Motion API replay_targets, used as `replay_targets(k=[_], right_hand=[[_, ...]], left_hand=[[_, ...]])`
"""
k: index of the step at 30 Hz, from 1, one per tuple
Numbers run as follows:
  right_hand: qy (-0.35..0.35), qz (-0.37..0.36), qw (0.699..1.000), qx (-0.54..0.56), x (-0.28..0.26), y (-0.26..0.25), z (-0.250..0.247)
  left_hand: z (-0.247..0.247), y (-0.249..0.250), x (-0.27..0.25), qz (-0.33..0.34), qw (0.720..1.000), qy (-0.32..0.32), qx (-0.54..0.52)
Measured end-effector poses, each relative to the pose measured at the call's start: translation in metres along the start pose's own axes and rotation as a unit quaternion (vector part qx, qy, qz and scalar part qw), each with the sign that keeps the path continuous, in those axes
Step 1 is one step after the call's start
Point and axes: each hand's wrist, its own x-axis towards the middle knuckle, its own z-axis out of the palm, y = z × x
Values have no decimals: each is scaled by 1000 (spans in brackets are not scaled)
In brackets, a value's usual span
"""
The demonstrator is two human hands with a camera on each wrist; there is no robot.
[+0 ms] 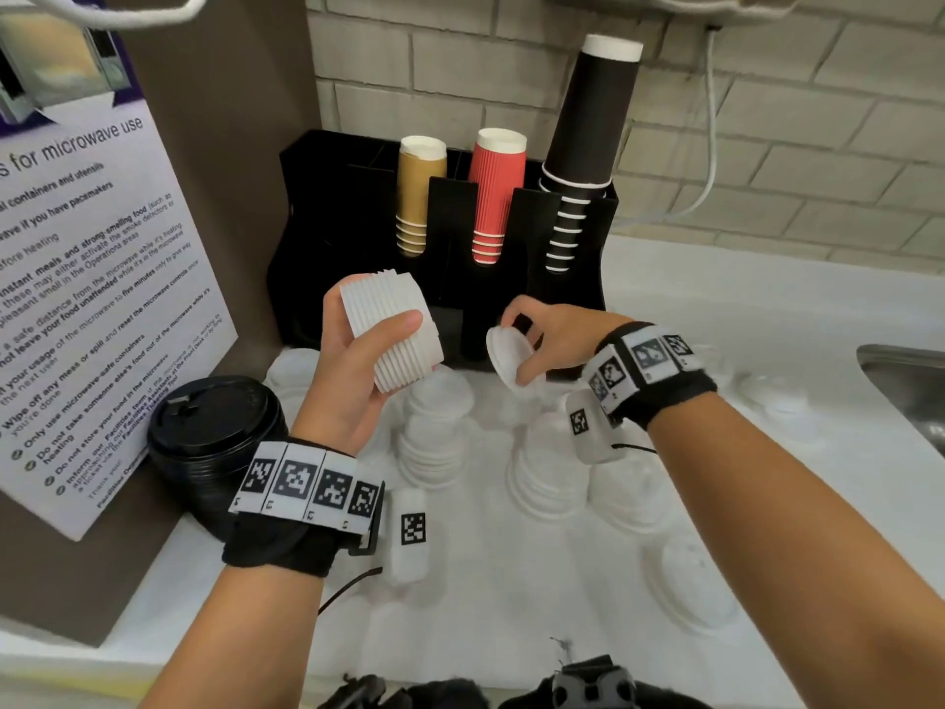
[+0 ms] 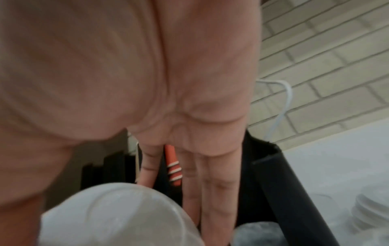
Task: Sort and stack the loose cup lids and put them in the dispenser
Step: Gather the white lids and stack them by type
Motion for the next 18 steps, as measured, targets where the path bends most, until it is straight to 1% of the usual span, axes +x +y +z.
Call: replay_targets(k=[1, 3, 4, 6, 8, 10, 13, 18], right_hand=[[14, -12, 998, 57, -7, 1, -2], [46, -44, 982, 177, -22, 0, -1], [63, -61, 968, 235, -30, -2, 3], [88, -99, 927, 351, -43, -6, 15], [110, -128, 890, 423, -55, -10, 30], [127, -149, 872, 448, -64, -14, 43], [143, -168, 855, 469, -73, -17, 61], [199, -174, 823, 503, -76, -22, 77]], left_hand=[[1, -2, 0, -5, 1000, -3, 0], [4, -7, 1, -19, 1000, -10, 4], [5, -9, 1, -25, 1000, -14, 7], [7, -13, 1, -38, 999, -27, 12], [10, -18, 0, -48, 998, -45, 14], [14, -22, -2, -53, 997, -59, 21], [21, -25, -7, -50, 995, -77, 36], [32, -28, -16, -33, 994, -95, 52]])
